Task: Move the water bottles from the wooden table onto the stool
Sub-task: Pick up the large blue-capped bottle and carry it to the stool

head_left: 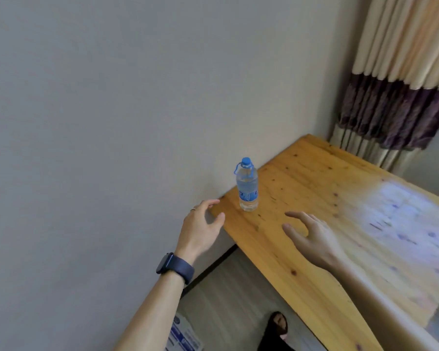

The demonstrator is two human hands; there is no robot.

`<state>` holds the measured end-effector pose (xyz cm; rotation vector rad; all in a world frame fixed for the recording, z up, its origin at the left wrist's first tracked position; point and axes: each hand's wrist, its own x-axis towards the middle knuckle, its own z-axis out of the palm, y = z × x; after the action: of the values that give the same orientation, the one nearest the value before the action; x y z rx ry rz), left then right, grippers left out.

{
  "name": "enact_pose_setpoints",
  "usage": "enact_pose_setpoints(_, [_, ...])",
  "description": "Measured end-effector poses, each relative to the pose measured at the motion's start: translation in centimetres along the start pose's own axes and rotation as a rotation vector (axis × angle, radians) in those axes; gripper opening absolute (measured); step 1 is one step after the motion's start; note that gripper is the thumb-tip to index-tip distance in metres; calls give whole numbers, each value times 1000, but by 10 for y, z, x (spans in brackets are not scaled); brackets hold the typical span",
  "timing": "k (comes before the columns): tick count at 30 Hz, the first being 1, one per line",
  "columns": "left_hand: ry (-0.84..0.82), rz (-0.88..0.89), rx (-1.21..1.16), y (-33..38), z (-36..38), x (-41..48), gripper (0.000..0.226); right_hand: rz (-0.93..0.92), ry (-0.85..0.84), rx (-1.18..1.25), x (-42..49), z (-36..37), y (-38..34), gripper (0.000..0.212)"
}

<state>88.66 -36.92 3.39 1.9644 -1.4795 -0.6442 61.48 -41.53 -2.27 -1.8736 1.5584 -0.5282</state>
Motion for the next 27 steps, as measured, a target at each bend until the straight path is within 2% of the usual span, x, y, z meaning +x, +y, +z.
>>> enact_pose_setpoints(3, [-20, 19, -12, 3, 18, 61, 36, 44, 4, 52, 44, 13, 6, 44])
enact_pose_setpoints(11, [-21, -11, -33, 10, 80, 191, 61, 165, 37, 177, 142, 52, 22, 57])
enact_pose_setpoints(20, [8, -76, -129, -14, 154, 276, 90, 289, -49, 280, 238, 122, 34, 95])
enact_pose_setpoints(22, [-6, -116, -158, -23, 161, 285, 85, 286, -72, 284, 255, 136, 33, 104])
enact_pose_setpoints(25, [-32, -26, -156, -37, 164, 294, 54, 288, -112, 330, 273, 154, 35, 119])
enact_pose_setpoints(27, [-38, 10, -153, -41, 162, 302, 43, 291, -135, 335, 282, 165, 38, 121])
